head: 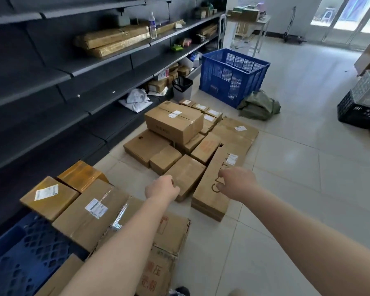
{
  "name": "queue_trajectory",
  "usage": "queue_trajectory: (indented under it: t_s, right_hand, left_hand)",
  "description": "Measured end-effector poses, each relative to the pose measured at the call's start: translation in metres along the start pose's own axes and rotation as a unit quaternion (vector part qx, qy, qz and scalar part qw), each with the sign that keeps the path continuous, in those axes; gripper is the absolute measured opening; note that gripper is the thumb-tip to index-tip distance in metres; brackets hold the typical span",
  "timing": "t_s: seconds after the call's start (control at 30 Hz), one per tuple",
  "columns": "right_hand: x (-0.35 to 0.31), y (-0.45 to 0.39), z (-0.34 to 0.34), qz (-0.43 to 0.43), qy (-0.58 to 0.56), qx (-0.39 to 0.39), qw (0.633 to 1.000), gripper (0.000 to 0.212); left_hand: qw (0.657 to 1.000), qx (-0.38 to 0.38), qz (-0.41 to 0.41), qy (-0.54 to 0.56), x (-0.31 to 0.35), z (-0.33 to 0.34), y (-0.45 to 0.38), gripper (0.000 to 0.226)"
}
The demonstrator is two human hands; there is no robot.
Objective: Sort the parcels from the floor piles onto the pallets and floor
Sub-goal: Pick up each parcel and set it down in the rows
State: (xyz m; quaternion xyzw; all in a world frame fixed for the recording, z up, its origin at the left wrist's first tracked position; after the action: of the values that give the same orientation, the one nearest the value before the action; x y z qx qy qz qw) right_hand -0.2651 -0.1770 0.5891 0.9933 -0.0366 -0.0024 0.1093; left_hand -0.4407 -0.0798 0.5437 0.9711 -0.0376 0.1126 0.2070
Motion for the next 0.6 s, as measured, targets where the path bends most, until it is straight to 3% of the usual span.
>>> queue_trajectory:
  t_s: [0.6]
  right_hand:
    - [0.161, -0.202, -0.039, -0.208, -0.008, -0.006, 0.978, 0.03]
  left_hand:
    - [0.987, 0.045, -0.154, 0.02, 0.159, -0.035, -0.121, 0.029]
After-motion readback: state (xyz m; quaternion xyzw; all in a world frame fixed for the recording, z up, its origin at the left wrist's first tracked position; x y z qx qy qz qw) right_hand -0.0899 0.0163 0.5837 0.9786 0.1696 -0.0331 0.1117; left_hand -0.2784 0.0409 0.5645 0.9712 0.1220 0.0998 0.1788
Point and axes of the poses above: each hand's wrist, its own y-axis away from the middle knuckle, its own z-axis out of the palm, x = y × z, the point moved 1 cm from there along -y, towards the middle knuckle, and after that the axes turned 15 degrees about -z, right-handed, at the moved point
